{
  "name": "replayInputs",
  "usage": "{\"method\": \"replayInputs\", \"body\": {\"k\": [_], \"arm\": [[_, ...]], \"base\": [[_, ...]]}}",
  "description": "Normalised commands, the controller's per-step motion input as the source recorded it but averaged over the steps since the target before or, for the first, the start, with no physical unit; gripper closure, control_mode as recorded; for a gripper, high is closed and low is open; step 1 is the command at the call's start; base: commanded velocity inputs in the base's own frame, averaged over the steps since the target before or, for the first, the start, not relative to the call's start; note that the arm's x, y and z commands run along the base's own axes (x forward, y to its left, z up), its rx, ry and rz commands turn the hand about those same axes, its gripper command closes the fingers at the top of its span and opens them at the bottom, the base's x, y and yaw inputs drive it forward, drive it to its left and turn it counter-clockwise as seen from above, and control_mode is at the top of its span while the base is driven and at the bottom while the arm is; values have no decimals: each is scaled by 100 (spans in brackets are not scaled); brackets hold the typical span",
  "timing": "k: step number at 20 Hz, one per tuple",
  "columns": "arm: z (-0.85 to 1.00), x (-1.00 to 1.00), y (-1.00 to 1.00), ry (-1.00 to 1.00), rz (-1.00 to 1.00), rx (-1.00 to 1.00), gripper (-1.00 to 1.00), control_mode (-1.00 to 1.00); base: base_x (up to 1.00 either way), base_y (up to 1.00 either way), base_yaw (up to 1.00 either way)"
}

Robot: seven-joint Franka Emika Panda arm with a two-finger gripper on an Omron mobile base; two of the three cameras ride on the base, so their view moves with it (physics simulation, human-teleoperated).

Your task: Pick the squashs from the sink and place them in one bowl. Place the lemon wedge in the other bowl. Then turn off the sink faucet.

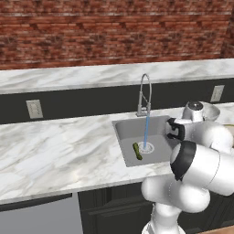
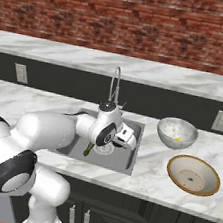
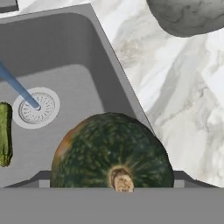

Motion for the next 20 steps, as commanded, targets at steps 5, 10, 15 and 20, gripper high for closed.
{"method": "replayInputs", "body": {"k": [5,10,15,20], "arm": [[46,-30,-53,0,-12,1,100,-100],[18,-19,-63,0,-13,3,100,-100],[3,-19,-67,0,-14,7,100,-100],[8,-12,-64,0,-14,6,100,-100]], "base": [[0,0,0],[0,0,0],[0,0,0],[0,0,0]]}}
